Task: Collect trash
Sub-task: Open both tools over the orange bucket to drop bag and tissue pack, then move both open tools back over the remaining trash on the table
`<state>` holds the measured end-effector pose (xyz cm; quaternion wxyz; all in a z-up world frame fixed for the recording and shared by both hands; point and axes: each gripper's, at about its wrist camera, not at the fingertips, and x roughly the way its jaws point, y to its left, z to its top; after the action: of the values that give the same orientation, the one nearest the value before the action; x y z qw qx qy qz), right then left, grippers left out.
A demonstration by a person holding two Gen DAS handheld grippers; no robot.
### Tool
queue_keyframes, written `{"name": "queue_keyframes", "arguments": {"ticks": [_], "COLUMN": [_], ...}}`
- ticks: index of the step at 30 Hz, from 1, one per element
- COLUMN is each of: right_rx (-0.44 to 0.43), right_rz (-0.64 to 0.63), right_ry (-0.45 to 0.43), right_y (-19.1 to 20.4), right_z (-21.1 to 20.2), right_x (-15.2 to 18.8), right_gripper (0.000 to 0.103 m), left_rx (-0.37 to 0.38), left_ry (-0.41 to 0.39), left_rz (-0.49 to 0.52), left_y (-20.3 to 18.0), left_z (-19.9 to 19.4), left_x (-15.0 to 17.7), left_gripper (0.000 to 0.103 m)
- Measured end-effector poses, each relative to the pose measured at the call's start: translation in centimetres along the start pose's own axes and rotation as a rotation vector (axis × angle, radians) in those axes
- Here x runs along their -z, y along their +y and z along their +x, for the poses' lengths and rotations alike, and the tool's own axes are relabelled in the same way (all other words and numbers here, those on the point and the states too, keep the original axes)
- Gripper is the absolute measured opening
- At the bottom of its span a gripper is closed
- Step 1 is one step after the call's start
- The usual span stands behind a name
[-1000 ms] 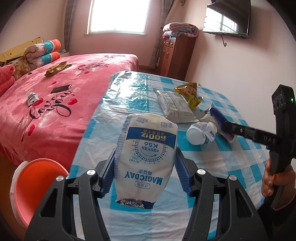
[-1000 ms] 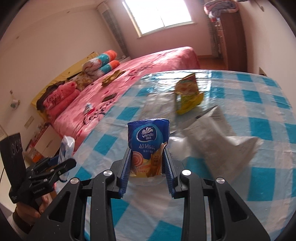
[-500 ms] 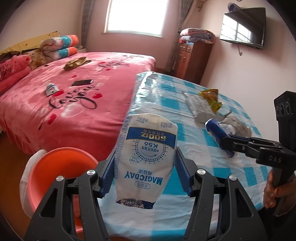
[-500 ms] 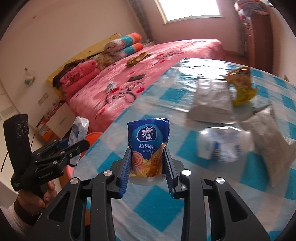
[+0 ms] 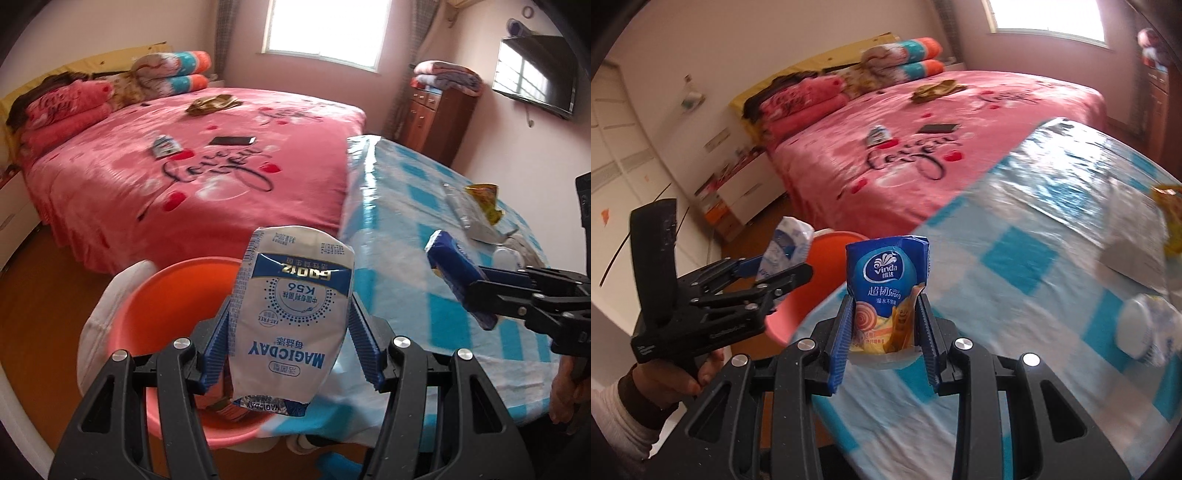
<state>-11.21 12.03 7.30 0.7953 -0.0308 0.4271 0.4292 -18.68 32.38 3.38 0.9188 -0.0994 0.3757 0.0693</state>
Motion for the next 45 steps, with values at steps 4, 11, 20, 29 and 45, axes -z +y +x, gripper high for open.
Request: {"name": "queue_keyframes", "arguments": {"ticks": [4,11,20,29,45], "right_rx": [-0.022,-0.052,-0.074,-0.123,-0.059], "right_rz": [-0.048,-0.111,-0.146,-0.045,0.044], "right_ry": [0.028,0.069,0.105,0.1,0.029], "right_y": [2.1,5.2,7.4,5.9,2.6], "right_z": [1.6,4.1,6.7,7.7,3.4], "right_x": [-0.7,-1.5,-2.0,-2.0,0.0], "right_gripper": [0.035,0.036,0.036,0.077,0.09], "left_rx": [-0.031,-0.062,-0.09,-0.171,-0.173], "left_ry": [0.013,0.041,0.068,0.125,0.122], "left_rz": [-0.034,-0.081,-0.116,-0.164,-0.135], "left_y": [2.0,4.5,6.2,8.0,6.5], "left_z": [0.4,1.3,2.3,3.6,3.2], "left_x": [0.5,1.4,2.5,3.5,3.0], "left_gripper": [0.061,0.061,0.061,0.078,0.079]}}
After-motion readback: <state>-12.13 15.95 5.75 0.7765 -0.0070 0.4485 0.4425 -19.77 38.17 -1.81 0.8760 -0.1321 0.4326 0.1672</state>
